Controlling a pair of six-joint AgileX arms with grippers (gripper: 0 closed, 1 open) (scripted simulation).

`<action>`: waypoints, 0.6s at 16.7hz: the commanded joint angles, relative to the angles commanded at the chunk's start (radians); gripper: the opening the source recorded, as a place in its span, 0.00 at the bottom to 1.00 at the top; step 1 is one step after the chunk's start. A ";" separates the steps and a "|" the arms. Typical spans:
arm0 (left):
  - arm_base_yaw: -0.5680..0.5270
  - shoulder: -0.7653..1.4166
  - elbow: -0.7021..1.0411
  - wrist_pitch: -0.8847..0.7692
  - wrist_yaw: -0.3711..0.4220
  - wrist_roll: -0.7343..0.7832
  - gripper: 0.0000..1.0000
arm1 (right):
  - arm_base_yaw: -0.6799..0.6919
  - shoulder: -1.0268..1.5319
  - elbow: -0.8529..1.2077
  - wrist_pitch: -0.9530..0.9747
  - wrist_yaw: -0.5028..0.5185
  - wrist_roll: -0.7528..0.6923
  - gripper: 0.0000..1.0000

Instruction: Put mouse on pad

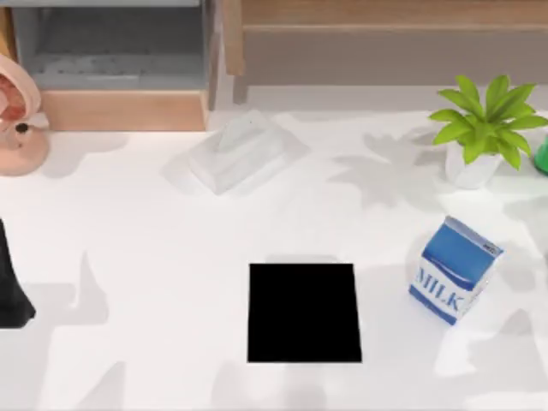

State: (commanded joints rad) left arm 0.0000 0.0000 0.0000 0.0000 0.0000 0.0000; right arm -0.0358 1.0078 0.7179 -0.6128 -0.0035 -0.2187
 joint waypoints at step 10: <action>0.000 0.000 0.000 0.000 0.000 0.000 1.00 | -0.027 0.716 0.525 -0.435 -0.001 -0.158 1.00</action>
State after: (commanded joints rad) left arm 0.0000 0.0000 0.0000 0.0000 0.0000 0.0000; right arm -0.0631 1.7233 1.2429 -1.0481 -0.0045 -0.3766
